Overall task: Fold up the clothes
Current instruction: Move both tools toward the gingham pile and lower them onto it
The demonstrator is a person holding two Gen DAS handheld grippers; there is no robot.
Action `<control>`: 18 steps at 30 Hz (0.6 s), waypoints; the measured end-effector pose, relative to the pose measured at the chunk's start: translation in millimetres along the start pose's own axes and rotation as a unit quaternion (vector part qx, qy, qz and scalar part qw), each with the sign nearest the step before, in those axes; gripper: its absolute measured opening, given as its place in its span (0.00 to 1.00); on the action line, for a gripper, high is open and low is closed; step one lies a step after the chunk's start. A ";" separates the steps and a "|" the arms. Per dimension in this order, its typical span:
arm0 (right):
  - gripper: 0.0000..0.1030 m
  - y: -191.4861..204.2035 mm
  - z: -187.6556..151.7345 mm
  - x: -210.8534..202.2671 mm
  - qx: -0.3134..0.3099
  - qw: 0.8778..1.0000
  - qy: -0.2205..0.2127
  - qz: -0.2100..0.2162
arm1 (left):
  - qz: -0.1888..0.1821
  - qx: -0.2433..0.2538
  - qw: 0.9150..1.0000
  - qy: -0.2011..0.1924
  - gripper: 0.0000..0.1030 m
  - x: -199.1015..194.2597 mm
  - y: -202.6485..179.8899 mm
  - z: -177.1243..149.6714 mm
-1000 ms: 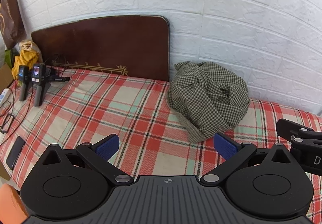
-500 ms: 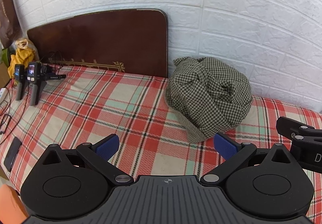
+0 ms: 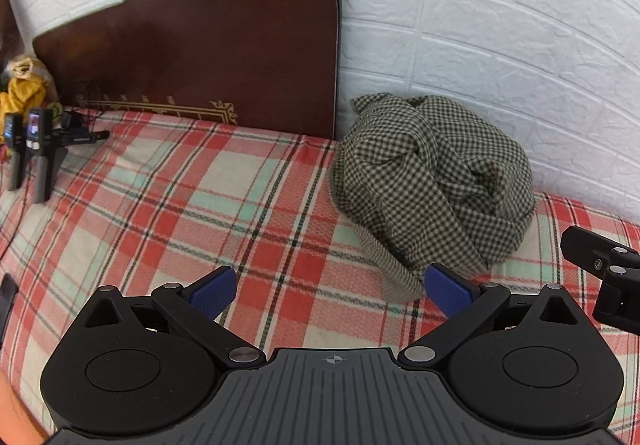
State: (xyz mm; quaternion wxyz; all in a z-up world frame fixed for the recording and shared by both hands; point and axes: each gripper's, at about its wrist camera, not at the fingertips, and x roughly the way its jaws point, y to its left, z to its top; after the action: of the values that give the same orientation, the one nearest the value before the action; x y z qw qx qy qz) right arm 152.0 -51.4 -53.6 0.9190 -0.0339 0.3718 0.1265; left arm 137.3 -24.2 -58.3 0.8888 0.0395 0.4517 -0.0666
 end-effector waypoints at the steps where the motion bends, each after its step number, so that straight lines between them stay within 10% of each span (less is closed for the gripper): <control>1: 1.00 -1.5 2.9 10.3 0.004 1.000 0.002 -0.003 | -0.002 0.003 1.000 0.000 1.00 8.6 -4.8 5.2; 18: 0.96 -6.6 15.8 120.3 0.015 0.999 0.033 0.001 | -0.042 0.033 0.998 -0.020 0.98 119.8 -33.8 79.3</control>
State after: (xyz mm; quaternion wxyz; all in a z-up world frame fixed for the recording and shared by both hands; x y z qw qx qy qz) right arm 247.5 -30.4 -125.7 0.9067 -0.0235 0.4036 0.1204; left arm 265.2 -77.8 -108.9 0.8922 0.0482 0.4327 -0.1199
